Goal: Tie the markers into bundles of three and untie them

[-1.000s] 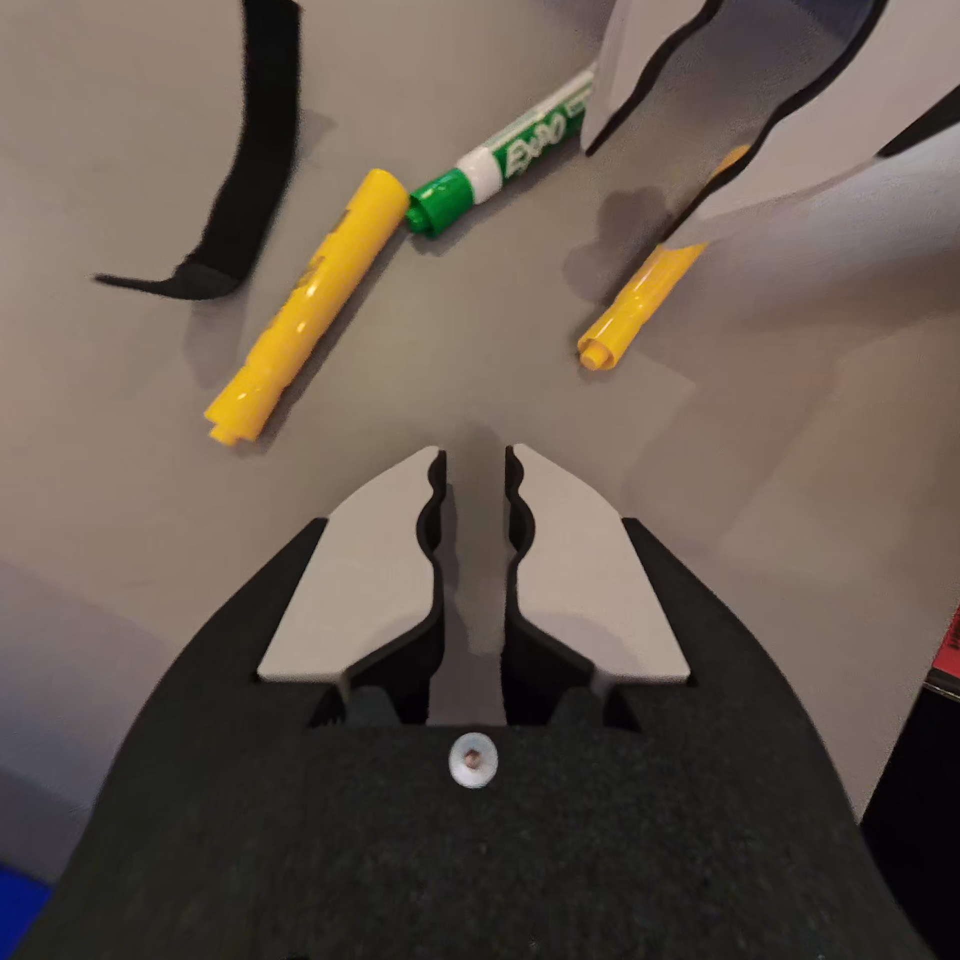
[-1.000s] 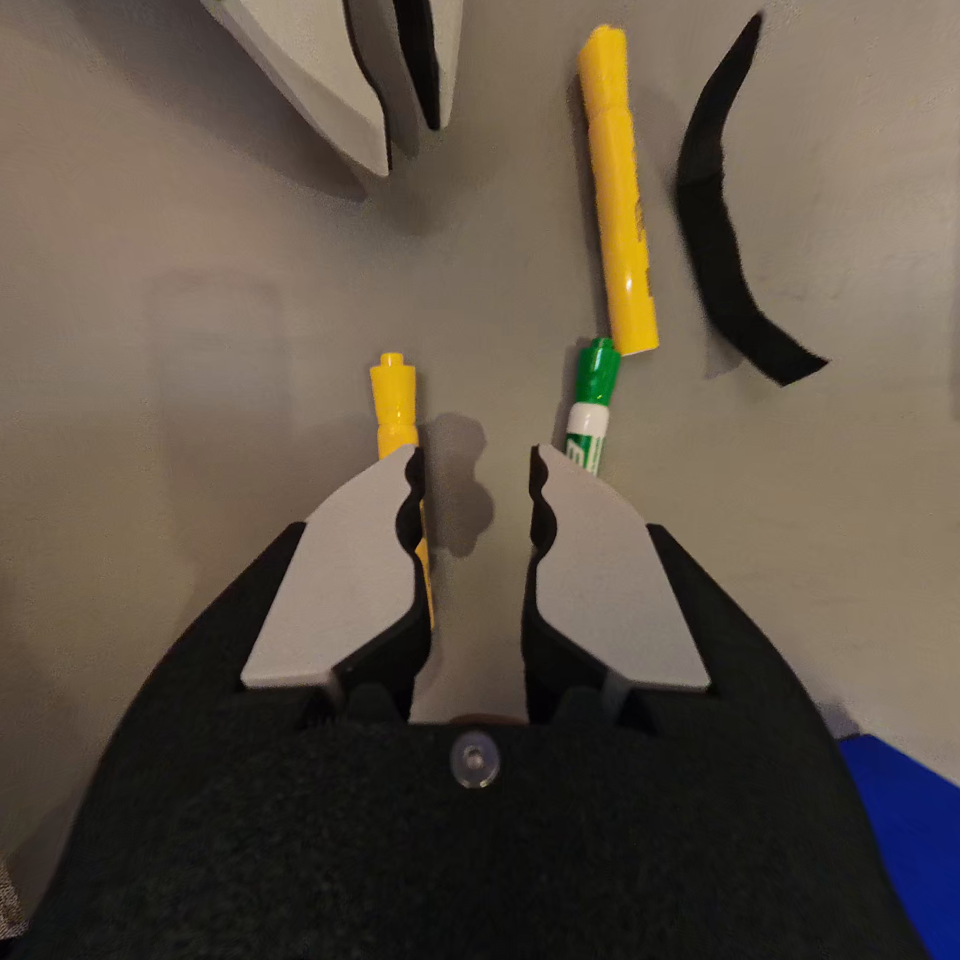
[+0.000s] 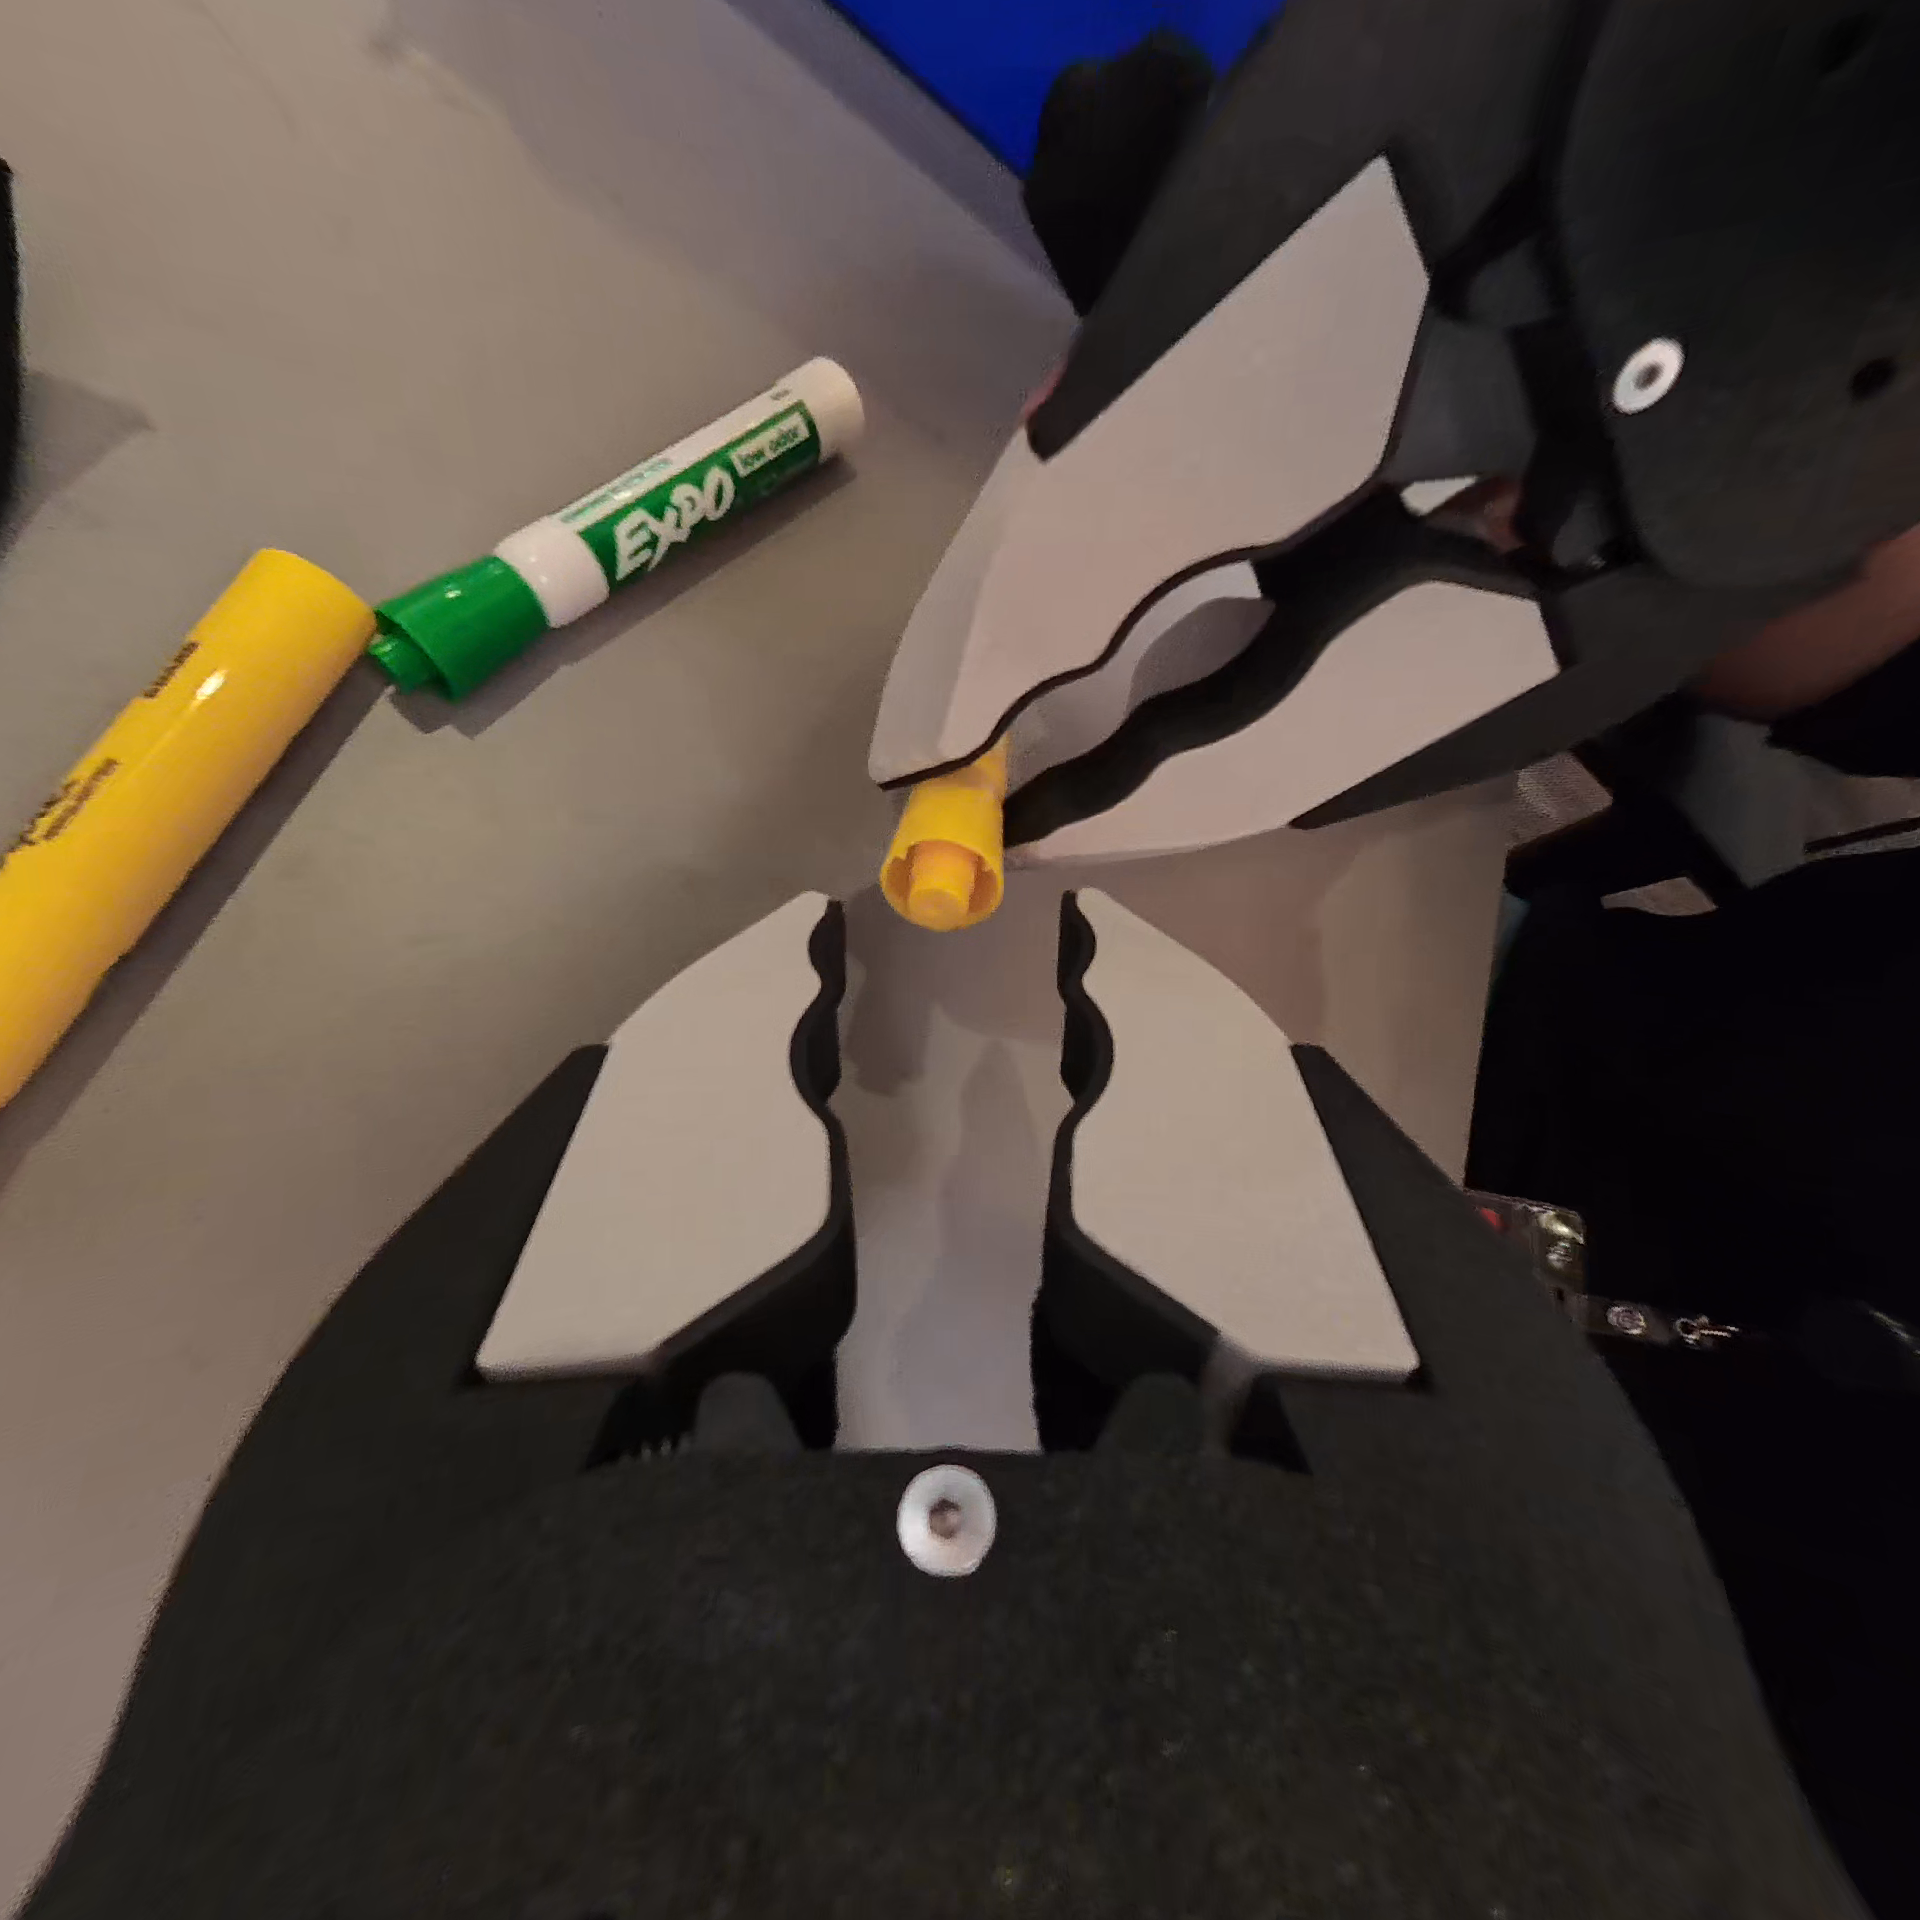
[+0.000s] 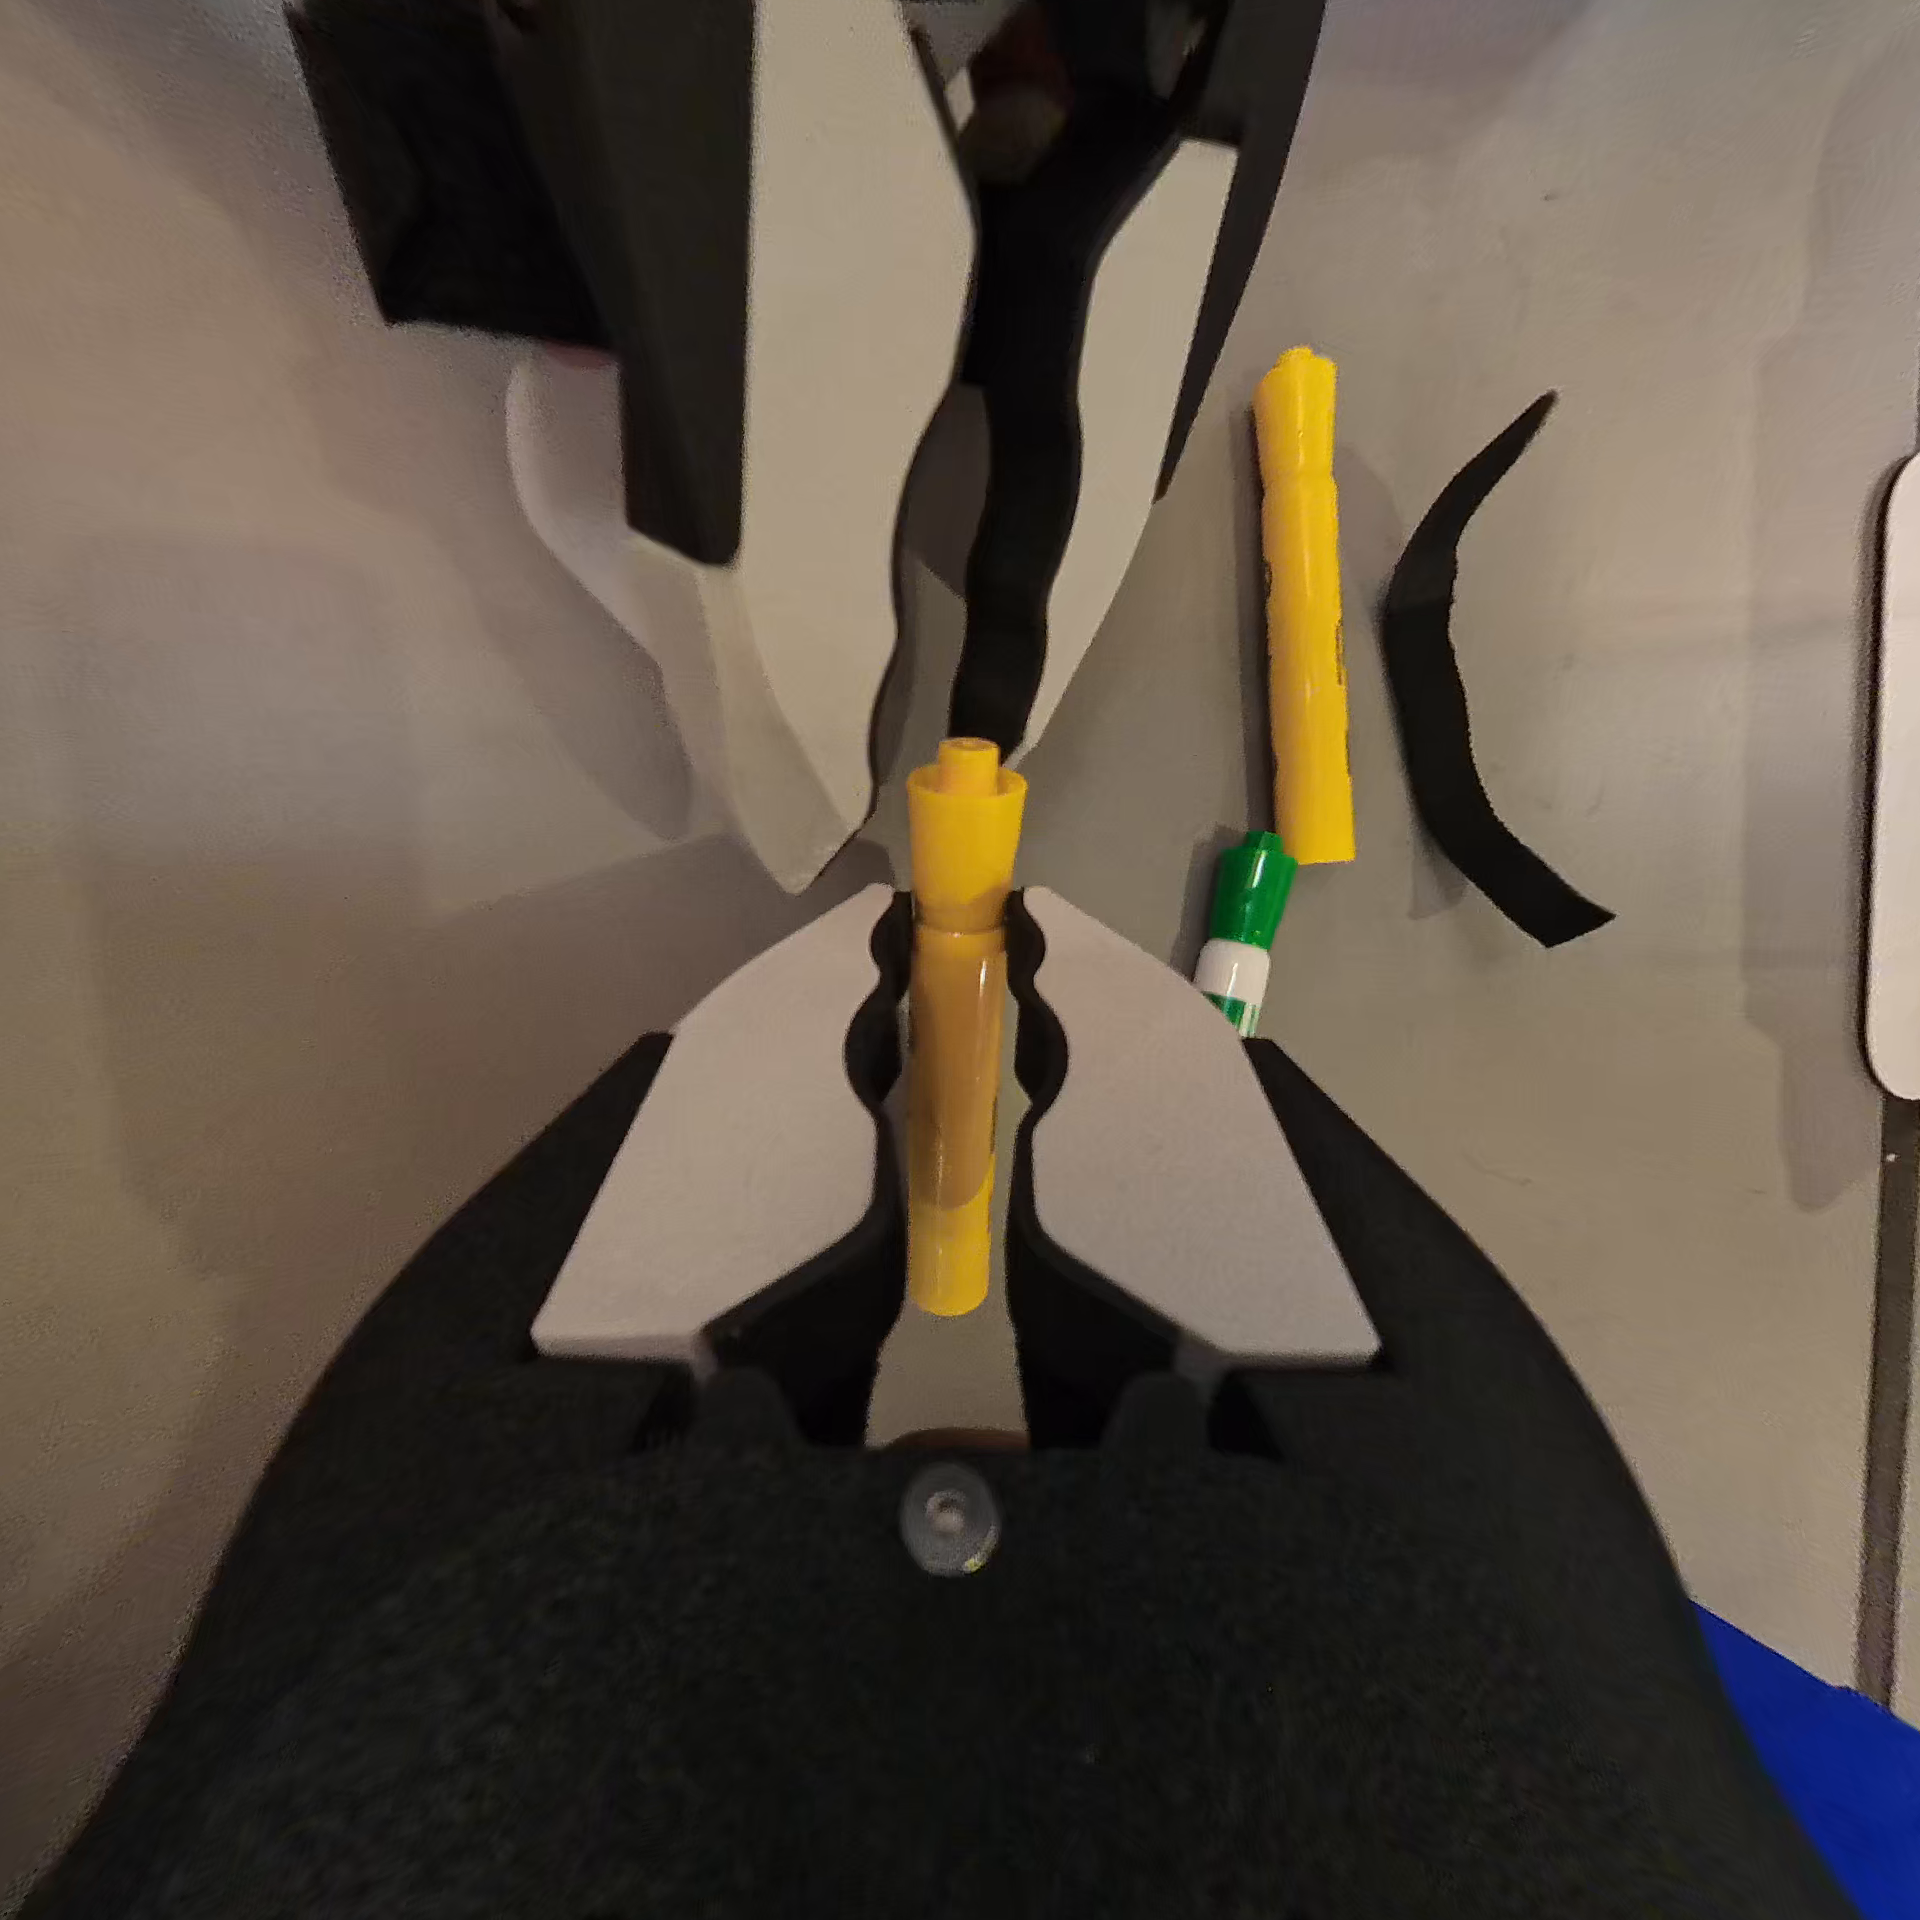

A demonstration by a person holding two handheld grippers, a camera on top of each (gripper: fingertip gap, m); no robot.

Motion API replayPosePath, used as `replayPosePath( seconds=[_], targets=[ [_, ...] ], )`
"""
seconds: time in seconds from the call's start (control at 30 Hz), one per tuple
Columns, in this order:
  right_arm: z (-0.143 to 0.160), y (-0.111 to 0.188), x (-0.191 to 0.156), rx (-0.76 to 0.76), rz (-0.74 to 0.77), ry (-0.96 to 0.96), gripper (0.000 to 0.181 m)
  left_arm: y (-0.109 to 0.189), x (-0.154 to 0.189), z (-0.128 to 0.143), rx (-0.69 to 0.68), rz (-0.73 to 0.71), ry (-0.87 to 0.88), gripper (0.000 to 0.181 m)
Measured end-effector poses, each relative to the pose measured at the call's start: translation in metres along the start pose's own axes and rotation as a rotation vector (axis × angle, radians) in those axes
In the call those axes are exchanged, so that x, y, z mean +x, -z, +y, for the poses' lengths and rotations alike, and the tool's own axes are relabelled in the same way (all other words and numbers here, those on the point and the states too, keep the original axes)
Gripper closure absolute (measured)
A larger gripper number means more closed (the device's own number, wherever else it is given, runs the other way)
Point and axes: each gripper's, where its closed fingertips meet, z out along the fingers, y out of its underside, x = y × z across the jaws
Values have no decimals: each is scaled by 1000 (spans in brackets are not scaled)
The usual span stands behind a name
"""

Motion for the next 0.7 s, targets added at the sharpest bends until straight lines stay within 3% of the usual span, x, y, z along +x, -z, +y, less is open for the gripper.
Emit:
replayPosePath(
  seconds=[0.2, 0.27, 0.7],
  targets=[
    [1, -2, -7, 5, -3, 46, 164, 0, 7, -5, 72, 140, 119, 152],
    [0, -3, -7, 8, -4, 52, 164, 0, 5, -4, 72, 138, 124, 161],
    [-2, -7, -9, 20, -28, 32, 160, 3, 6, -1, 69, 149, 119, 162]
  ],
)
